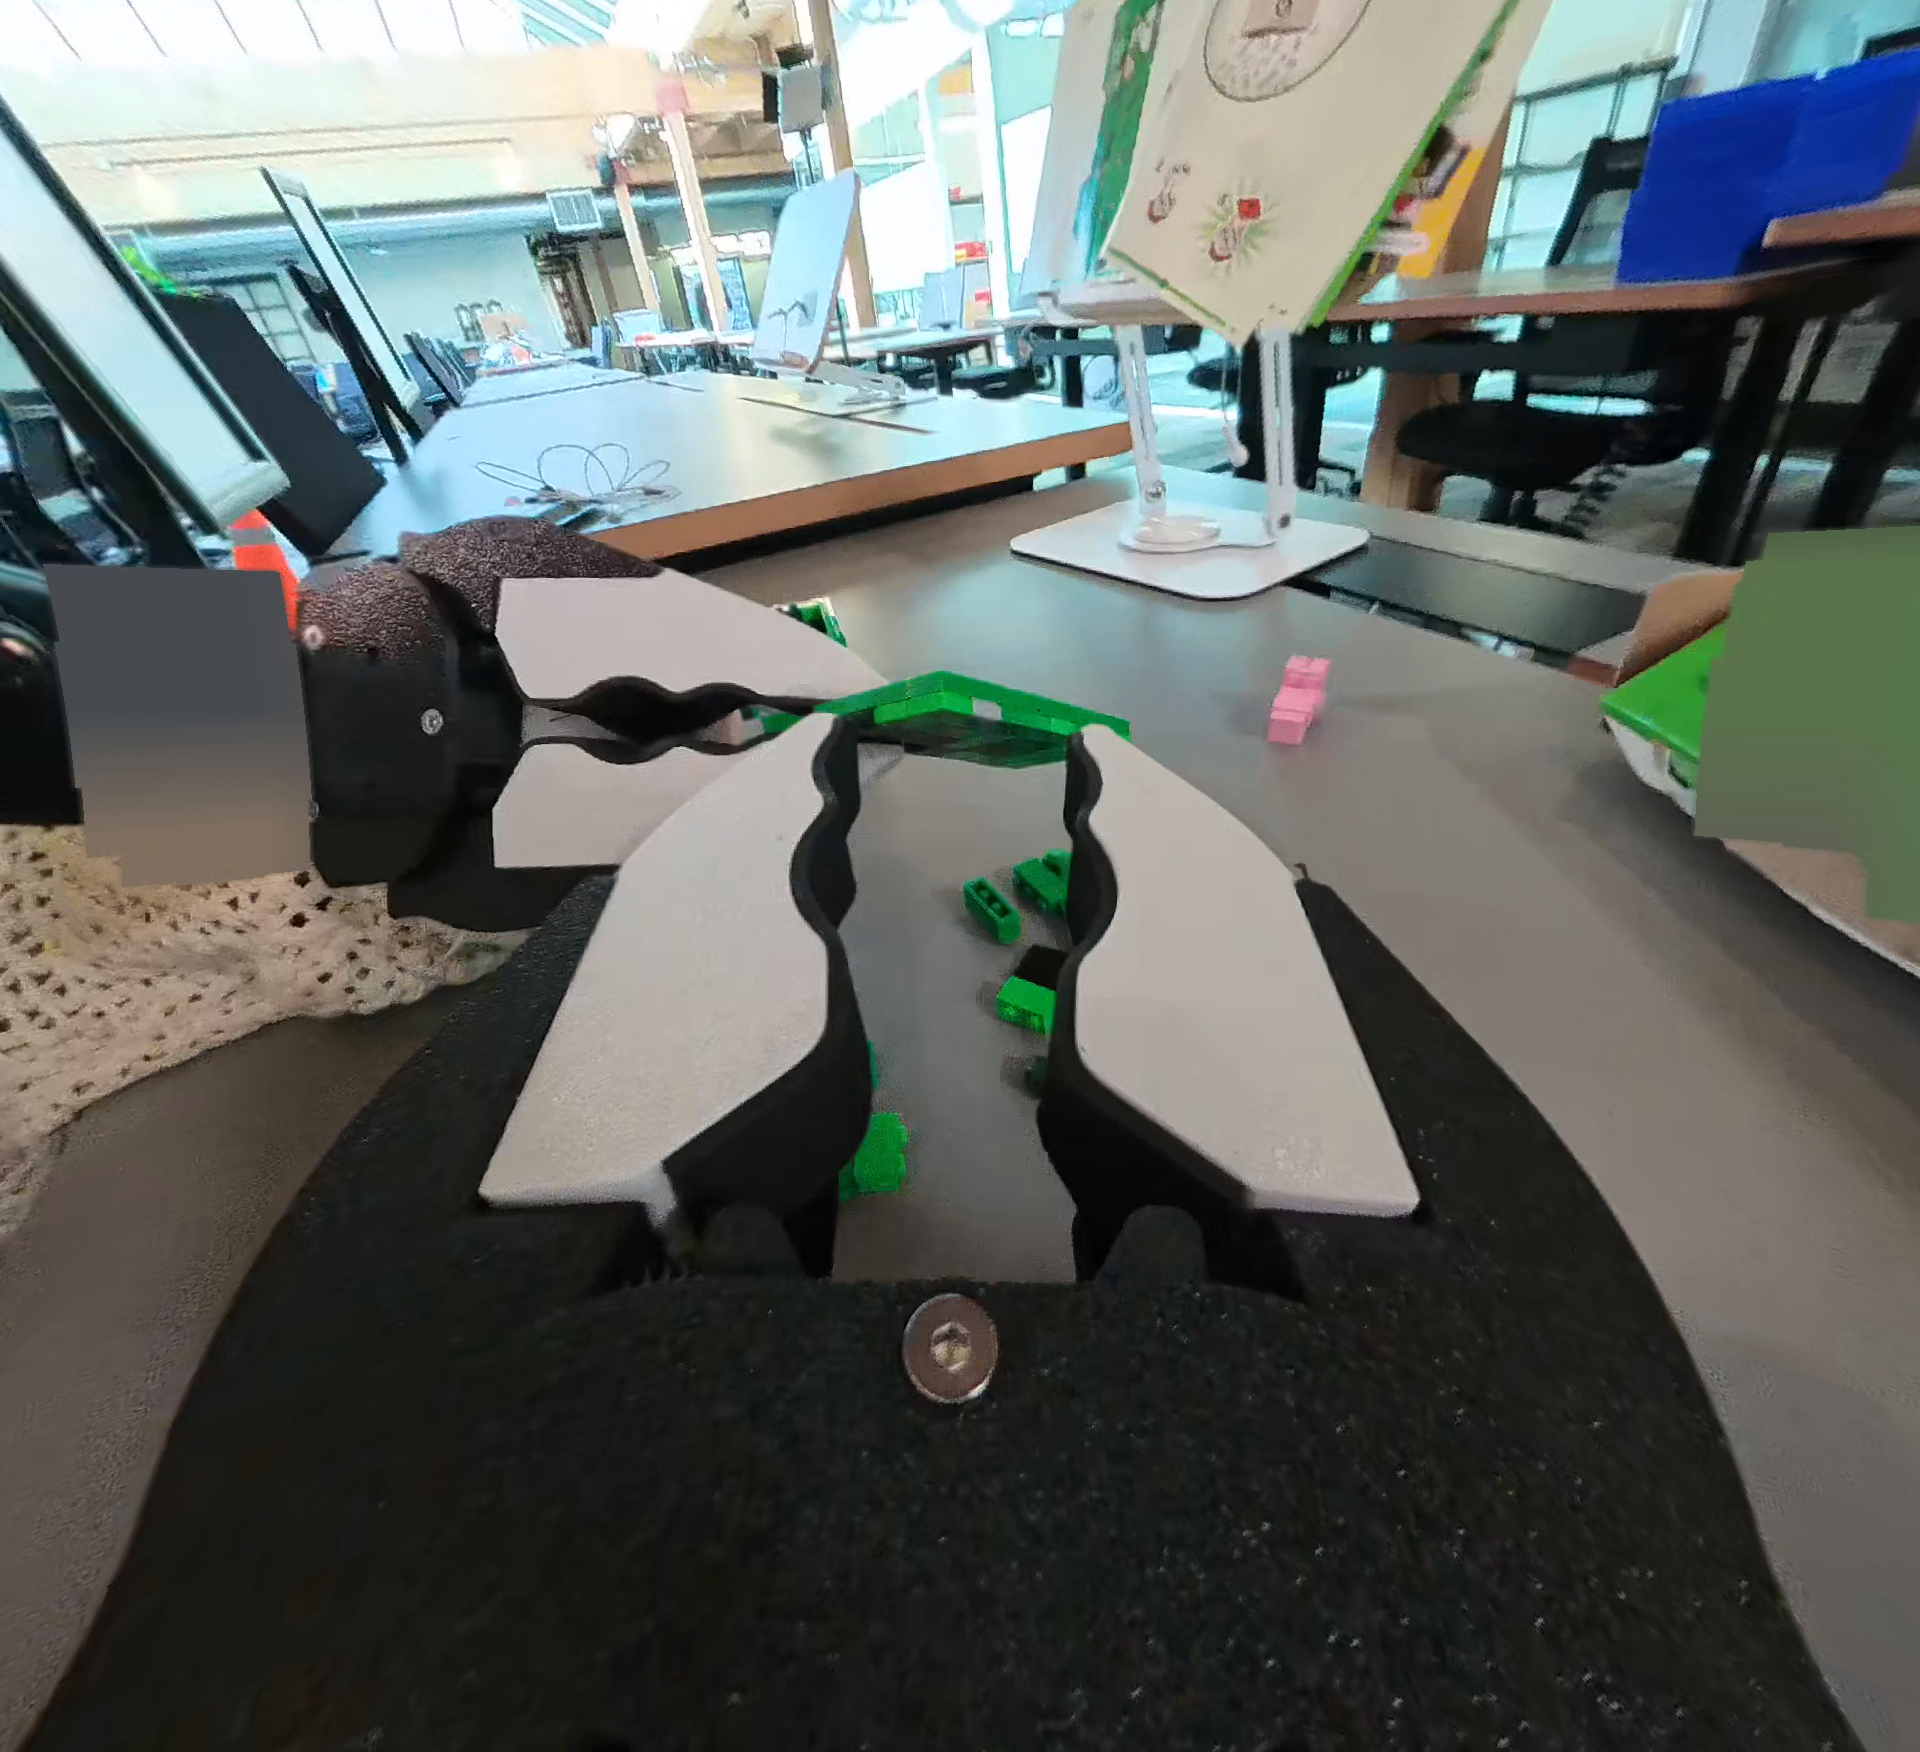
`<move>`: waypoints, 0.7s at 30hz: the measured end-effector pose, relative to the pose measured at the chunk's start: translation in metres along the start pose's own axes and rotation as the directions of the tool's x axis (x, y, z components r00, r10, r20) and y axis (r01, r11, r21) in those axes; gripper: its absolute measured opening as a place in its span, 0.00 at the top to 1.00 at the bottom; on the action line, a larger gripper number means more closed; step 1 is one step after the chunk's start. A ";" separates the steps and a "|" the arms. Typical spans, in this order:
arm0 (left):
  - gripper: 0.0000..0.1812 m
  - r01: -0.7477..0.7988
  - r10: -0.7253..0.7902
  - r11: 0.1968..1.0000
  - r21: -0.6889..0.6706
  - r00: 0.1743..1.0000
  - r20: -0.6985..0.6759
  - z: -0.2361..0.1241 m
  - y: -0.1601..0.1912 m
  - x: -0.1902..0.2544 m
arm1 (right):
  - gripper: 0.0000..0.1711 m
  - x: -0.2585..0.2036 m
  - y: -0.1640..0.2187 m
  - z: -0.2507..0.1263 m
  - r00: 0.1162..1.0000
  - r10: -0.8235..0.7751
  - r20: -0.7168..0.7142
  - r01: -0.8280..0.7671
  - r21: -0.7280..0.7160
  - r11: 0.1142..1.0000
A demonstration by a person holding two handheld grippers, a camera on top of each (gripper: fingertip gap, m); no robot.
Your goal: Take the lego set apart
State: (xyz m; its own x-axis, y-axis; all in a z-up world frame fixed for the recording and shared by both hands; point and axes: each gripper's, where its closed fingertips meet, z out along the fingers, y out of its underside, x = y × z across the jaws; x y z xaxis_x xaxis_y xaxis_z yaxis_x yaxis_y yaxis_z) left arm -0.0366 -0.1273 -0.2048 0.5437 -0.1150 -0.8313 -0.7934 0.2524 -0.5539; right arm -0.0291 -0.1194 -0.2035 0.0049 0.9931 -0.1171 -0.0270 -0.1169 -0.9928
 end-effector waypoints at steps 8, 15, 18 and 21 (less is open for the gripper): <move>0.98 -0.022 0.022 1.000 0.007 1.000 -0.004 -0.001 -0.003 0.001 | 0.80 -0.009 -0.001 0.001 0.998 -0.050 0.034 0.050 0.011 0.999; 0.98 -0.029 0.031 0.999 0.045 0.999 -0.032 -0.003 -0.006 0.003 | 0.83 -0.011 -0.001 0.000 0.997 -0.059 0.052 0.058 0.022 0.998; 0.98 -0.047 0.050 0.997 0.054 0.997 -0.058 -0.004 -0.005 0.003 | 1.00 -0.019 0.003 0.000 0.991 -0.088 0.099 0.090 -0.016 0.996; 0.98 -0.020 0.024 0.998 0.058 0.997 -0.072 -0.005 -0.004 0.002 | 1.00 -0.021 0.004 0.002 0.982 -0.179 0.062 0.181 -0.025 0.983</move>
State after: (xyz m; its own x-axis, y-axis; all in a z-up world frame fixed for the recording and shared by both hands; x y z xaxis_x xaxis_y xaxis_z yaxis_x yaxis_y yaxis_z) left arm -0.0339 -0.1332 -0.2047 0.5037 -0.1774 -0.8455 -0.7867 0.3101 -0.5337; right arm -0.0315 -0.1403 -0.2049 -0.0523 0.9965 0.0647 -0.0003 0.0648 -0.9979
